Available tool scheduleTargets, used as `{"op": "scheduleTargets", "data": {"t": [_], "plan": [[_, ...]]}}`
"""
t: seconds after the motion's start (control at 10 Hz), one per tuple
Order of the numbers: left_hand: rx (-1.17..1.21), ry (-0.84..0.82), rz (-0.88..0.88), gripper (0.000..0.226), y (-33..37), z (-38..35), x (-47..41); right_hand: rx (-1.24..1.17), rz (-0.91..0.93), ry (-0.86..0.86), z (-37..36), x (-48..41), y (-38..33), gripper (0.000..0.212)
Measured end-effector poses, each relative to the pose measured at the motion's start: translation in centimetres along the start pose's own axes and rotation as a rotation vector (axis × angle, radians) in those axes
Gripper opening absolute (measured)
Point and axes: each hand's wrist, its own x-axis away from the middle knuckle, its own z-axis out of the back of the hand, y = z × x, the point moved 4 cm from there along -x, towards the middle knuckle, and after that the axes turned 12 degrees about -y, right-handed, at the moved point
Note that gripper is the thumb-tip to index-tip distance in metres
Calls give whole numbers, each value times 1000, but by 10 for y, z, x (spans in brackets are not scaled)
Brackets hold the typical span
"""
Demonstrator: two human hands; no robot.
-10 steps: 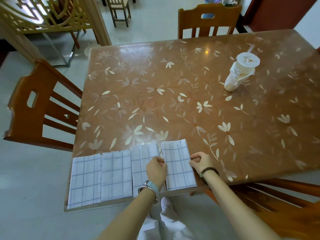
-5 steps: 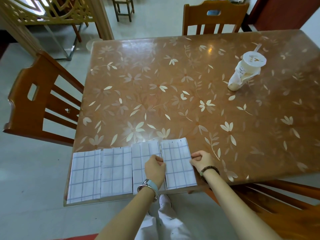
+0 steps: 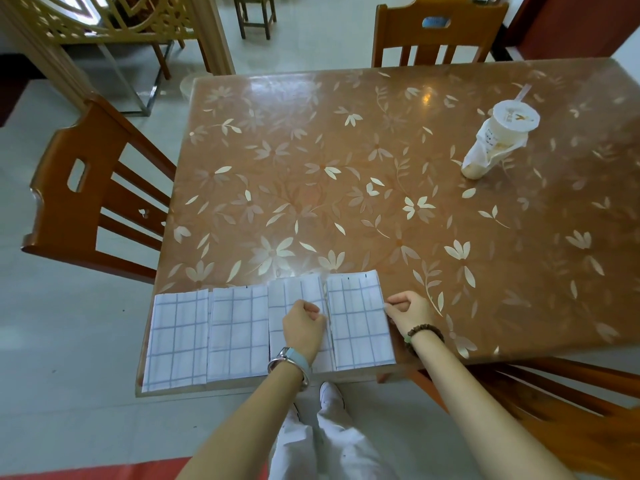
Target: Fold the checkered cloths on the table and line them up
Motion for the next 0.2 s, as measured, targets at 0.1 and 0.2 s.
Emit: {"op": "scheduleTargets", "data": {"t": [0.1,0.2], "plan": [[53,38,18,14,-5,16,4,-6,54,23,3,5,-7,11],[138,92,-3,9,-5,29,9,-50,98,54,8,10,-16,17]]}}
